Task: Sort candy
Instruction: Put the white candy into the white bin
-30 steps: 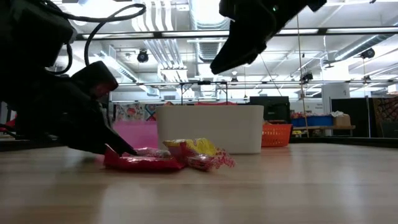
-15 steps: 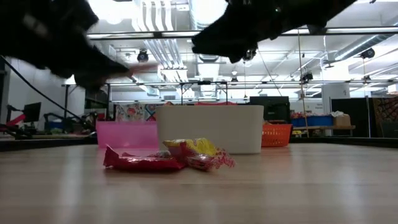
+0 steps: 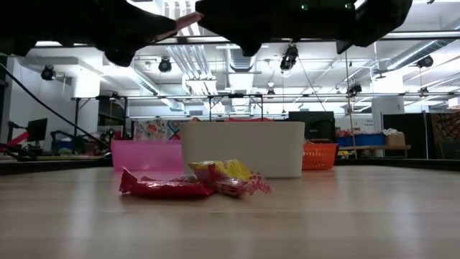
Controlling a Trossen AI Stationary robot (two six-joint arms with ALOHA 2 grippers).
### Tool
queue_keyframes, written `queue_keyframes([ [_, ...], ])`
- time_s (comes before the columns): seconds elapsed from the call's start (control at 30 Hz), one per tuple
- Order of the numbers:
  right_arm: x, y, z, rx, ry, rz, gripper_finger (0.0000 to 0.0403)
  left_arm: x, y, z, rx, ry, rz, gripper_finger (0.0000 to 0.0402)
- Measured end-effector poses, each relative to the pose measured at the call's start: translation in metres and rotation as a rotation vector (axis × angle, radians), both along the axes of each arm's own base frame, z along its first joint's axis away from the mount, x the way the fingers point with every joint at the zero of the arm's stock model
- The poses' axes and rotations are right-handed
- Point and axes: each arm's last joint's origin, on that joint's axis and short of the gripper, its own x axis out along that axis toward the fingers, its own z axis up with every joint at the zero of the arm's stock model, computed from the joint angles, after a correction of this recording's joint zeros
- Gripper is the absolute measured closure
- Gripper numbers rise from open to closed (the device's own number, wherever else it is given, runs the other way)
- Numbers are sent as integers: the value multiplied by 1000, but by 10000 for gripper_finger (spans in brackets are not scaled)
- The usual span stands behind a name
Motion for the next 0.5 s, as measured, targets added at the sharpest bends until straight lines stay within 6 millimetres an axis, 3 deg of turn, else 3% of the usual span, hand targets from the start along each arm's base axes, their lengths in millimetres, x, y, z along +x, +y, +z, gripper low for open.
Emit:
queue_keyframes([
  [0.3,2,0,4,-10,-17,0,235,21,-1,6,39,-8,35,385],
  [0.5,2,0,3,-3,-14,1,293,28,-4,11,74,-14,39,385],
])
